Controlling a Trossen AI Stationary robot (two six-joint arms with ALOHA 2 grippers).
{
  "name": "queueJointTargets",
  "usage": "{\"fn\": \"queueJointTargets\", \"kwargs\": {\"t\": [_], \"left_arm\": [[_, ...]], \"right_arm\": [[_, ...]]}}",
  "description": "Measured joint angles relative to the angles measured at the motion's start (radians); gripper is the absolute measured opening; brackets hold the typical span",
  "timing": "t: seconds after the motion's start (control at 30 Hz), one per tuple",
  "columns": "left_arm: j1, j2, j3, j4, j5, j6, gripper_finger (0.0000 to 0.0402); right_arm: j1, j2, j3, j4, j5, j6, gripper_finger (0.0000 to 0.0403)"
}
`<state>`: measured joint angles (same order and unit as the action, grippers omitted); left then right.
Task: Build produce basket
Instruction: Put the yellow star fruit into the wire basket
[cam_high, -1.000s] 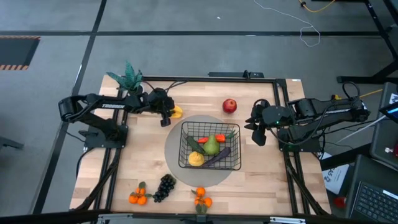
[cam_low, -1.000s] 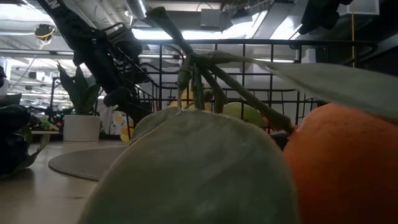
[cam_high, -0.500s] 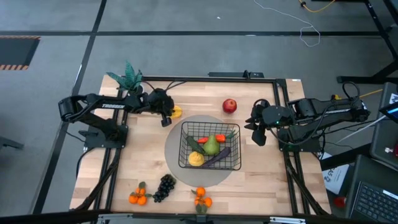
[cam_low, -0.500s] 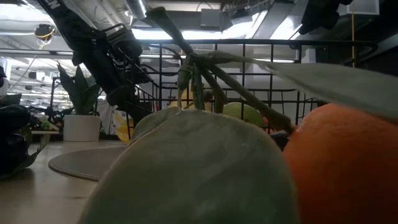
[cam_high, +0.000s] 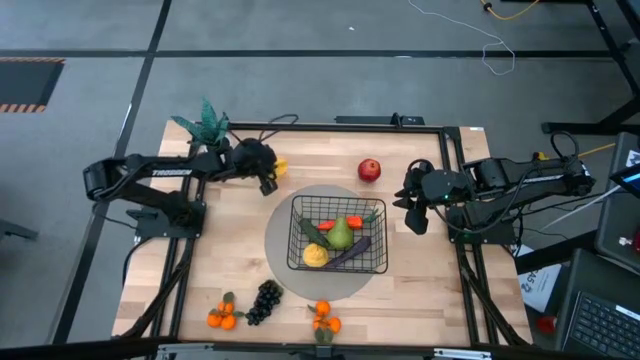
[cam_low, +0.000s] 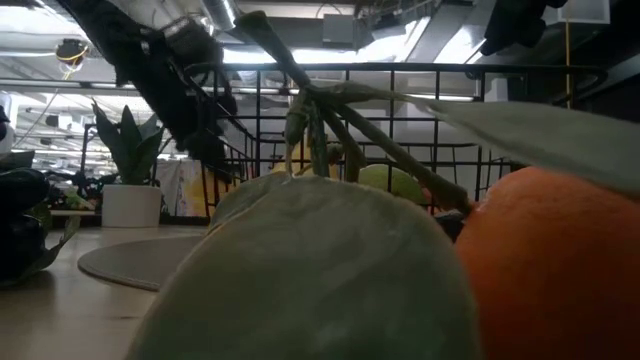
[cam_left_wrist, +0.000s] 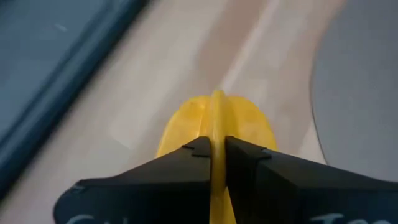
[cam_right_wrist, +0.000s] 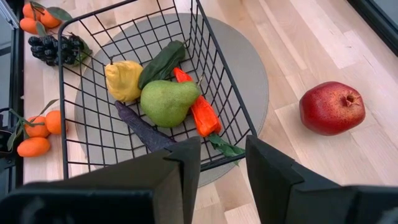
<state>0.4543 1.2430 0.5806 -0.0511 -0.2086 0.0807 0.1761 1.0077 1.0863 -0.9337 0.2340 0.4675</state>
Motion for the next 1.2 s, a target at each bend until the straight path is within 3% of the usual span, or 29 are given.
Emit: {"fn": "queueJointTargets", "kwargs": {"t": [0.13, 0.53, 1.07, 1.2], "left_arm": [[-0.03, -0.067, 0.028, -0.012, -0.047, -0.001, 0.0005], [-0.195, -0.2, 0.197, -0.003, -0.043, 0.016, 0.0005], [-0.421, -0.171, 0.226, -0.003, -0.04, 0.01, 0.0005], [-0.457, -0.172, 0.228, 0.078, -0.04, 0.041, 0.0005]], "right_arm": [[0.0, 0.0, 0.0, 0.0, 0.0, 0.0, 0.0114], [0.0, 0.0, 0.0, 0.001, 0.001, 0.0, 0.0114], [0.0, 0.0, 0.0, 0.002, 0.0, 0.0, 0.0114], [0.0, 0.0, 0.0, 0.002, 0.001, 0.0, 0.0114]]}}
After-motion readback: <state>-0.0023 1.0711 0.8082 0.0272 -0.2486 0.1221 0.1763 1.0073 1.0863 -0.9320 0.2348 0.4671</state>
